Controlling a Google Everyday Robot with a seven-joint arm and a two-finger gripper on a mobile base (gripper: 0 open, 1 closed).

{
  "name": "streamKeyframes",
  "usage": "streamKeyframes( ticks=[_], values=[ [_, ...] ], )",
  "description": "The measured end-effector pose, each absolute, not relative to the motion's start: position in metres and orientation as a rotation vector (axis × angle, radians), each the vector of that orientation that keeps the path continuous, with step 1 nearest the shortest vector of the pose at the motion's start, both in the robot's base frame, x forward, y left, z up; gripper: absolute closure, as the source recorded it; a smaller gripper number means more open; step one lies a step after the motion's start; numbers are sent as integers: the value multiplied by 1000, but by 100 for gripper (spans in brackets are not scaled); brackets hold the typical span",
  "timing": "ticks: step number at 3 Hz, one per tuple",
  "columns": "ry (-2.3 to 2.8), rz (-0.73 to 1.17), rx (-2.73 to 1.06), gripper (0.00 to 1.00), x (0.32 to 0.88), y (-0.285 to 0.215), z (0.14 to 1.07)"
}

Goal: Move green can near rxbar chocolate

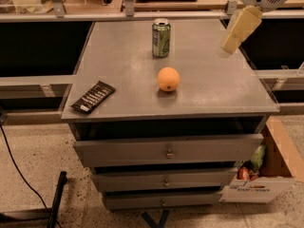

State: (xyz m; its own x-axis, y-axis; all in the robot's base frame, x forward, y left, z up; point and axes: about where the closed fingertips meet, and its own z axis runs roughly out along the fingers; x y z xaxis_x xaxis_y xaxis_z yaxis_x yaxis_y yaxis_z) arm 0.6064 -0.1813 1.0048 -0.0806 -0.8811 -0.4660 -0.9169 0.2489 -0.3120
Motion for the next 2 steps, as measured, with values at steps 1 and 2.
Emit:
streamKeyframes(
  ticks=[1, 2],
  values=[
    [1947, 126, -1609, 0, 614, -176, 997],
    [1888, 210, -1593, 0, 643, -151, 981]
  ],
)
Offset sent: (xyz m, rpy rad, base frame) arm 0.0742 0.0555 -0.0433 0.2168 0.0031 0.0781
